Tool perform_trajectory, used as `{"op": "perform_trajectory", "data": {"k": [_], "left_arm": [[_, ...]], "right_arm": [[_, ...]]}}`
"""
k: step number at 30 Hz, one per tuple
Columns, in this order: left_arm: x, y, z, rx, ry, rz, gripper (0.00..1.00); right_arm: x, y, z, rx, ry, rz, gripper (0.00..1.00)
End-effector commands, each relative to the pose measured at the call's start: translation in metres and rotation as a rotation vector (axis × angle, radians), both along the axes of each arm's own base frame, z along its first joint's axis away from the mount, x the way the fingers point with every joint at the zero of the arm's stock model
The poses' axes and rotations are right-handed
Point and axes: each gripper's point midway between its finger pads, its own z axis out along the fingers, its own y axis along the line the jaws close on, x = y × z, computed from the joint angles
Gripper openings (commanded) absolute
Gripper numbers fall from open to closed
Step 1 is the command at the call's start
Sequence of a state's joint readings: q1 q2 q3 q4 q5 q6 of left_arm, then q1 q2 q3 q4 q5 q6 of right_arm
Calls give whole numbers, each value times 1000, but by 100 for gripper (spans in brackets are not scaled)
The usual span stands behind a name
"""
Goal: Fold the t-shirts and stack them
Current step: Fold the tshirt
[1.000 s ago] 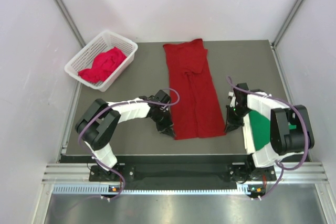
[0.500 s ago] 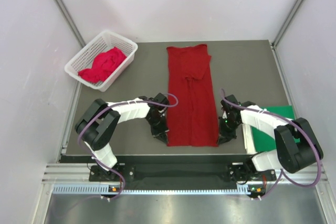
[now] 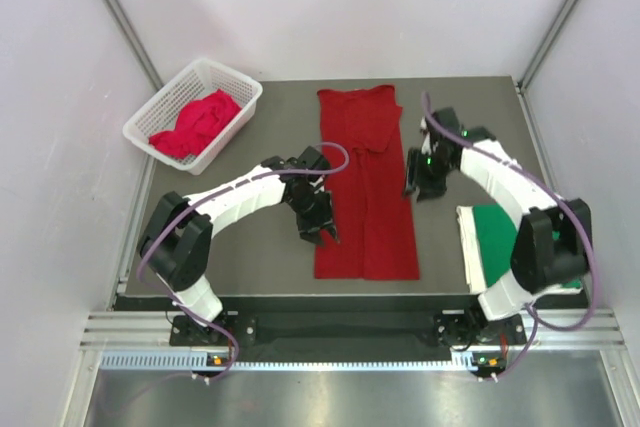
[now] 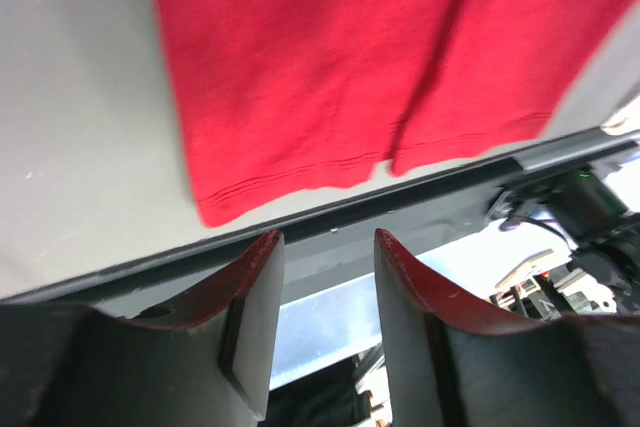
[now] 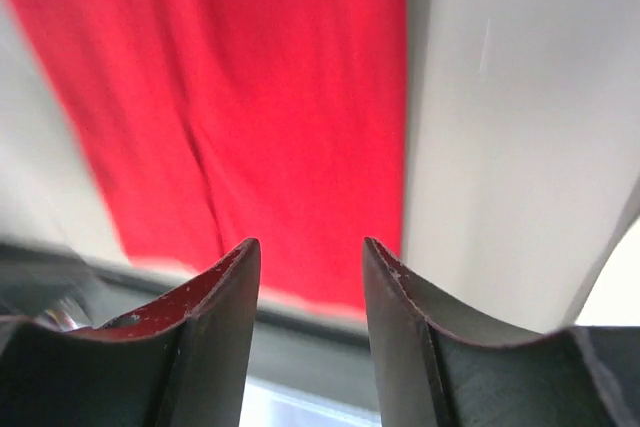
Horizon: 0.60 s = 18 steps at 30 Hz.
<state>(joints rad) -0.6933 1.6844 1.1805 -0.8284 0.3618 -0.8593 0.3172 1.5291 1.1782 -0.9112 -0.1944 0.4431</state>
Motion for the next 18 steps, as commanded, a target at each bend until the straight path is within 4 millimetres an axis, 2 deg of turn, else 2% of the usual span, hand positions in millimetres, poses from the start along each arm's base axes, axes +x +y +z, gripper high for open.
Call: {"op": "perform_trajectory", "data": {"k": [1, 2, 3, 4, 5, 6, 7, 8, 9, 11, 12, 15, 18], "left_arm": [[3, 6, 9, -10, -5, 8, 45], [8, 5, 14, -43, -33, 23, 43], [12, 4, 18, -75, -46, 37, 43], [18, 12, 17, -84, -57, 68, 43], [27, 13, 27, -116, -103, 87, 43], [30, 18, 27, -118, -113, 104, 43], [38, 26, 30, -123, -125, 135, 43], [42, 30, 36, -138, -145, 150, 43], [43, 35, 37, -139, -152, 152, 43], [48, 46, 42, -135, -176, 173, 43], [45, 52, 39, -121, -173, 169, 43], [42, 71, 34, -92, -158, 195, 43], [36, 79, 29, -74, -144, 197, 43]], "right_arm": [[76, -8, 17, 35, -137, 24, 45], [108, -7, 36, 56, -215, 28, 45], [135, -12, 23, 64, -220, 9, 44], [153, -10, 26, 91, -252, 8, 42], [181, -8, 41, 121, -321, -5, 41], [209, -8, 29, 145, -355, -21, 40], [223, -2, 30, 189, -378, -17, 39], [245, 1, 42, 216, -432, -30, 38], [263, 5, 25, 224, -440, -35, 38], [289, 9, 27, 253, -482, -68, 37], [304, 11, 14, 263, -503, -77, 36], [328, 9, 0, 267, -551, -129, 35], [344, 4, -14, 279, -578, -172, 36]]}}
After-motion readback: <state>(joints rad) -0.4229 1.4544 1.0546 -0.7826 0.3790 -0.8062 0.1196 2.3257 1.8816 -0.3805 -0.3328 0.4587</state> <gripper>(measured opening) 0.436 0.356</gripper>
